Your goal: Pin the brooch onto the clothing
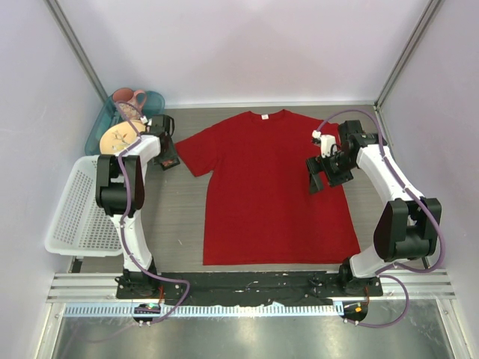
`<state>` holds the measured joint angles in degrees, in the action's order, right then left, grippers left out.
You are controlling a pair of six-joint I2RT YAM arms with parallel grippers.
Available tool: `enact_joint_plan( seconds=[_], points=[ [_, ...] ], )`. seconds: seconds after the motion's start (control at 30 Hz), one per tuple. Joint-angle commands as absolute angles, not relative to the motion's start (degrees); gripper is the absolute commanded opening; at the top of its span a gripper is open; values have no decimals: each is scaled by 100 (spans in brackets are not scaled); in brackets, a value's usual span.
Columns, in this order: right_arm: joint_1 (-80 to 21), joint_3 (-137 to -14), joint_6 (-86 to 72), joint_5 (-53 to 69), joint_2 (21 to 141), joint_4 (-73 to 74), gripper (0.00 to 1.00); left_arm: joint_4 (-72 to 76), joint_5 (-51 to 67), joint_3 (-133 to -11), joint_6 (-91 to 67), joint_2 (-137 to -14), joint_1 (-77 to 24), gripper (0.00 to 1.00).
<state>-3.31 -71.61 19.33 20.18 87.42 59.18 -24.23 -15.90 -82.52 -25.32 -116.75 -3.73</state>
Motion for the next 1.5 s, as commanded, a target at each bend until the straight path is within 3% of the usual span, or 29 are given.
enact_joint_plan(
  seconds=[0.0,0.73,0.97,1.17,1.47],
  points=[
    [-352,-7286,1890,2013,8754,5897,93,-2400,-1538,-8271,-2619,-11655,-343,44],
    [-352,-7734,1934,2223,8754,6038,93,-2189,-1028,-7779,-2304,-10328,-746,38],
    [-352,-7804,1653,2486,8324,5204,98,-1373,-792,-6691,-1127,-9160,-1624,39],
    [-483,-8506,1258,3804,8490,5343,100,-432,217,-5513,376,-7719,-2537,40],
    [-1352,-7710,-456,4420,8077,3648,97,122,510,-4659,1660,-6443,-4251,39]
  ],
)
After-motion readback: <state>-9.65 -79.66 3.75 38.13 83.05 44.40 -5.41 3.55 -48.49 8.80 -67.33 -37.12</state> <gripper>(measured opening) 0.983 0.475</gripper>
